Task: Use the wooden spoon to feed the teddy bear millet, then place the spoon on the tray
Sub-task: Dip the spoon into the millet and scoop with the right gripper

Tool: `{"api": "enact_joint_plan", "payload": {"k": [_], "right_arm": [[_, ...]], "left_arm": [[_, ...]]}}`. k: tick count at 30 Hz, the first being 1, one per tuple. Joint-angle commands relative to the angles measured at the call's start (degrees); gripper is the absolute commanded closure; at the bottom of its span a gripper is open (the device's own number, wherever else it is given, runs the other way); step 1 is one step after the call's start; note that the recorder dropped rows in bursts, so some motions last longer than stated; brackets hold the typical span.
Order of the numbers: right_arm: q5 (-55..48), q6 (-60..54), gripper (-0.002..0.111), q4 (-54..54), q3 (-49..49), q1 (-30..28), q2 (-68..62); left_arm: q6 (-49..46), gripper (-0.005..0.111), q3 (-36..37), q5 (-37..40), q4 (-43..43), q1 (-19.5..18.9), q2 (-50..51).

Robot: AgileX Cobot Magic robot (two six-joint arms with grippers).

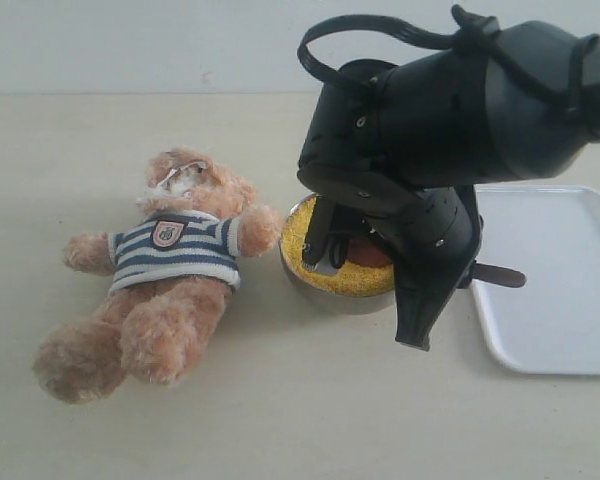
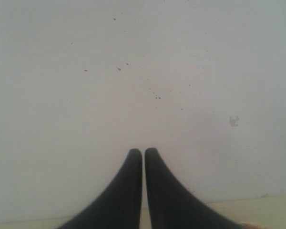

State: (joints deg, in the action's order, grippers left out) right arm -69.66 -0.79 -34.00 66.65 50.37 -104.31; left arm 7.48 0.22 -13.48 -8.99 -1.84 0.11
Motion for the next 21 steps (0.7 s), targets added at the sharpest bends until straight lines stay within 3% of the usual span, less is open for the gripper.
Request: {"api": "enact_joint_plan", "payload": {"k": [1, 21], "right_arm": [[-0.30, -0.87, 0.109, 0.40, -0.23, 1.35, 0.22], [-0.30, 1.70, 0.109, 0.38, -0.23, 1.60, 0.22]], "left_arm": [[0.20, 0.103, -0.22, 0.03, 0.25, 0.38, -0.11], [0.20, 0.103, -0.22, 0.03, 0.25, 0.38, -0.11]]}}
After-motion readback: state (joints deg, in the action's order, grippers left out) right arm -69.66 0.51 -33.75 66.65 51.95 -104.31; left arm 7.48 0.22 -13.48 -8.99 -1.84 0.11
